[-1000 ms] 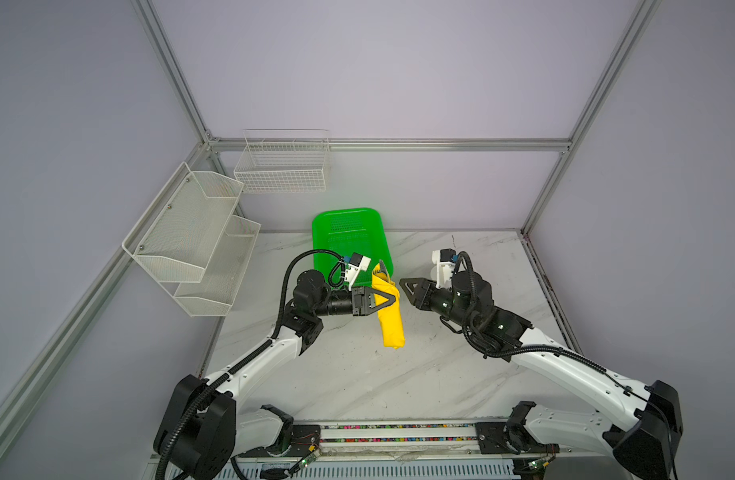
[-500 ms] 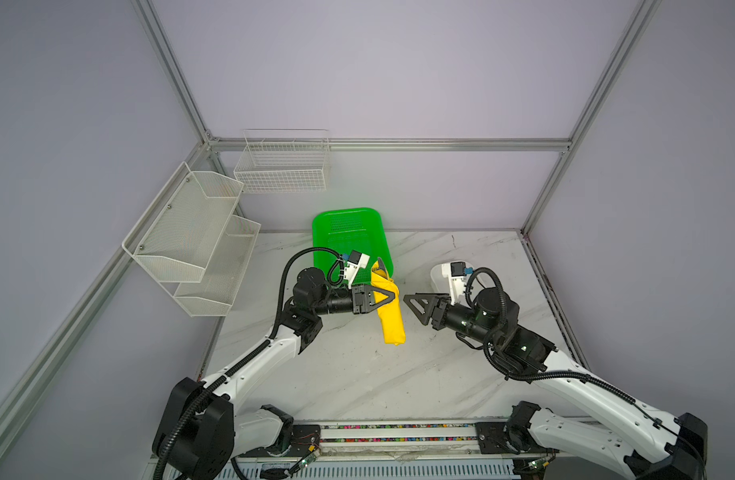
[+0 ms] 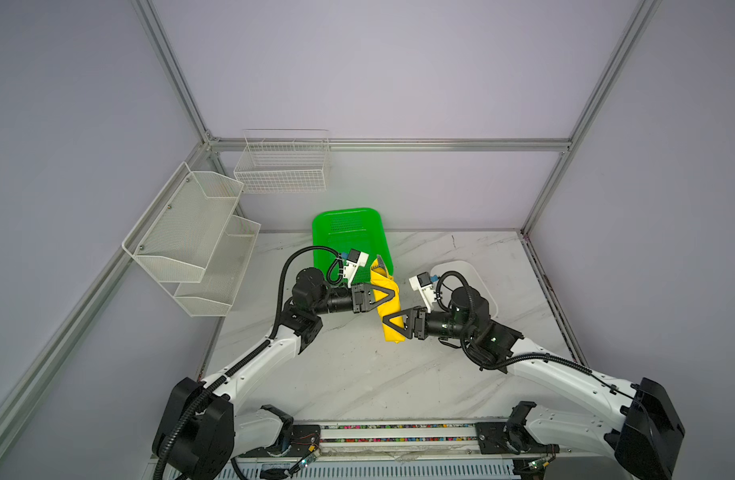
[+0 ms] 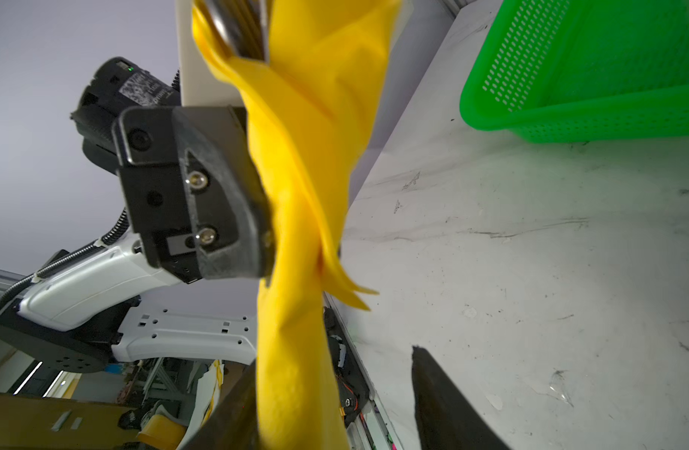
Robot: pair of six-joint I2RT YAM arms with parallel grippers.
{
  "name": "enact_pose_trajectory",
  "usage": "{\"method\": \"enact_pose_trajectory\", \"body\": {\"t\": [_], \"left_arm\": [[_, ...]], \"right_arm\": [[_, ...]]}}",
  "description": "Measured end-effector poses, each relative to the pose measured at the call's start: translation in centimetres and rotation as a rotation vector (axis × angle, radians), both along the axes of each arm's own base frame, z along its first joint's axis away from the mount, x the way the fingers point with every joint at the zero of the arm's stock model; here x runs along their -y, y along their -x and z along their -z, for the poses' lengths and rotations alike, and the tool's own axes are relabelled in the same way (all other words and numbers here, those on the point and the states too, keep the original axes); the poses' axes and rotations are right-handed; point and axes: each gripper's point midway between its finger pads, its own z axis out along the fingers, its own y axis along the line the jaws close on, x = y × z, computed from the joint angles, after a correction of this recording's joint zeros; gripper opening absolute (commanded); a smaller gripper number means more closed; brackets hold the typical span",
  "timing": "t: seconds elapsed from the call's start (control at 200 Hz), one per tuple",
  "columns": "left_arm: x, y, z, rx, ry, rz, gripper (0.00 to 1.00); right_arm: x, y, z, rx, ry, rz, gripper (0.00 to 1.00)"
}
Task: Place the utensils on the paper napkin and roll it up
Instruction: 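Reach the right gripper back to the yellow napkin cone's outer wrap and pinch it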
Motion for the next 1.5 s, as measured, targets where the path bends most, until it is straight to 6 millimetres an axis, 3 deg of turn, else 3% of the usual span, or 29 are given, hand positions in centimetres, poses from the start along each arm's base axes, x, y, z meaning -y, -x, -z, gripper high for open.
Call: {"method": "enact_pose_trajectory", "body": {"t": [0.1,0.495,0.655,0.735,0.89,1.2,1.5], "left_arm": [[0.0,0.0,0.0,0.000,0.000,-0.001,0.13],[0.1,-0.1,-0.3,-0.002,-0.003,-0.003,0.19],[0.1,-0.2,-0.9,0.011,0.003,-0.006,0.37],[0.1,-0.3,-1.0,0.015,0.003,-0.013,0.54],[0.0,-0.5,-0.9,0.010,0.000,-0.024,0.64],[-0.3,0.2,-1.5,0.020,0.024,-0.029,0.66],[0.8,1.6,-2.6,0.041,0.059,0.018,0.50]], "right_arm": [[-0.3,0.2,-0.5,0.013,-0.019,-0.025,0.38],[0.0,0.8,-2.1,0.055,-0.053,-0.039,0.17],[0.0,0.8,-2.5,0.064,-0.066,-0.038,0.14],[0.1,0.8,-2.5,0.066,-0.068,-0.037,0.14],[0.2,0.7,-2.8,0.074,-0.073,-0.023,0.13],[0.5,0.1,-3.8,0.099,-0.101,0.017,0.13],[0.5,0.1,-4.5,0.102,-0.140,0.022,0.13]]}}
